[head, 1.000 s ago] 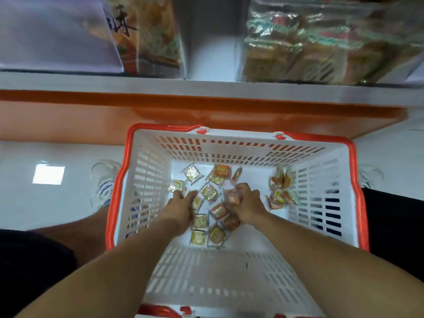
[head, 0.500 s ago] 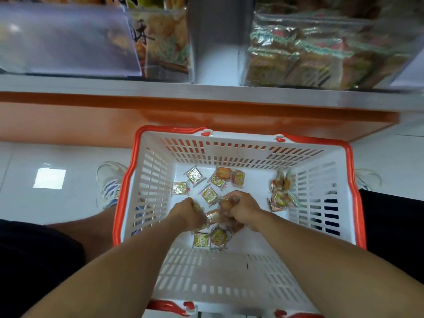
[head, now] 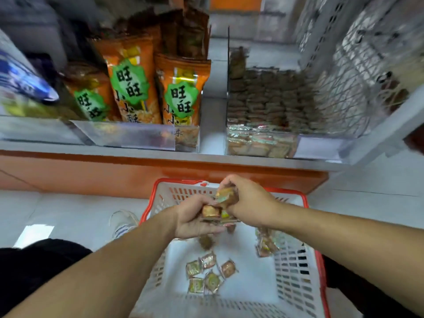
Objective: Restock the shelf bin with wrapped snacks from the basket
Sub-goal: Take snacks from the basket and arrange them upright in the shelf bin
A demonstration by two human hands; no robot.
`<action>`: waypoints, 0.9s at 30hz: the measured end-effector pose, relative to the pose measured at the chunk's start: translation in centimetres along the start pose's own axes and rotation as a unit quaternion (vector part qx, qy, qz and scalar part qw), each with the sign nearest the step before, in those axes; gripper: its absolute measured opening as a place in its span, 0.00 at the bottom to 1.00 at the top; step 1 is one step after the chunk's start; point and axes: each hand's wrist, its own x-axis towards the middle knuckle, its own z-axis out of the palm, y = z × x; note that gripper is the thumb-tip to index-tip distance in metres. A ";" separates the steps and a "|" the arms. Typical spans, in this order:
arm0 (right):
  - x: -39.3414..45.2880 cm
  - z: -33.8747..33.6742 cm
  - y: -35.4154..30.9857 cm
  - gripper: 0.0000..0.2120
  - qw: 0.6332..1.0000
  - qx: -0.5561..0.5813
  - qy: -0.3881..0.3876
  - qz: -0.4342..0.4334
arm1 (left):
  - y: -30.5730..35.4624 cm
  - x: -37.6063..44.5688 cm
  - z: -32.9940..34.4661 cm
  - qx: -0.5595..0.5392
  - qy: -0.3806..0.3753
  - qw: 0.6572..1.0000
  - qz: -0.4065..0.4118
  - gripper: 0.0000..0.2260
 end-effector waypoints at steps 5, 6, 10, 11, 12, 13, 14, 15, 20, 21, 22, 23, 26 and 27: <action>-4.4 -7.5 -5.2 0.19 0.989 0.036 0.096 -0.109 | 4.4 -5.8 8.1 0.011 -0.117 0.991 0.061 0.32; -4.8 -8.4 -5.9 0.20 0.984 0.054 0.117 -0.127 | 5.1 -6.9 9.4 0.017 -0.128 0.989 0.069 0.31; -5.2 -9.8 -7.8 0.18 0.940 0.130 0.224 -0.222 | 6.5 -10.7 13.5 0.092 -0.089 0.977 0.173 0.14; -5.1 -9.9 -8.2 0.18 0.929 0.149 0.240 -0.239 | 6.5 -11.3 14.2 0.118 -0.065 0.969 0.206 0.12; -4.9 -10.0 -8.3 0.19 0.920 0.162 0.251 -0.253 | 6.4 -11.8 14.7 0.130 -0.042 0.963 0.233 0.12; -4.7 -10.0 -8.5 0.20 0.913 0.168 0.257 -0.268 | 6.3 -12.0 14.9 0.125 -0.029 0.959 0.252 0.12; -4.6 -10.0 -8.5 0.21 0.907 0.174 0.259 -0.283 | 6.3 -12.2 14.9 0.108 -0.029 0.958 0.263 0.12; -4.4 -10.0 -8.5 0.22 0.900 0.186 0.259 -0.296 | 6.4 -12.3 14.9 0.086 -0.037 0.959 0.268 0.12; -4.2 -10.0 -7.8 0.27 0.894 0.217 0.258 -0.294 | 6.5 -12.1 15.1 0.016 -0.107 0.968 0.225 0.17; -4.3 -9.9 -7.8 0.27 0.896 0.208 0.271 -0.283 | 6.3 -12.0 15.0 0.016 -0.115 0.969 0.218 0.20; -4.4 -9.7 -7.8 0.27 0.899 0.201 0.283 -0.267 | 6.1 -11.9 14.9 0.017 -0.121 0.970 0.211 0.25; -4.4 -9.6 -7.8 0.27 0.902 0.199 0.291 -0.250 | 5.8 -11.8 14.9 0.024 -0.122 0.970 0.207 0.30; -4.4 -9.0 -7.6 0.29 0.907 0.191 0.303 -0.222 | 5.2 -11.7 14.8 0.084 -0.110 0.963 0.230 0.31; -4.4 -8.9 -7.5 0.29 0.909 0.186 0.299 -0.224 | 5.0 -11.7 15.0 0.107 -0.110 0.960 0.235 0.28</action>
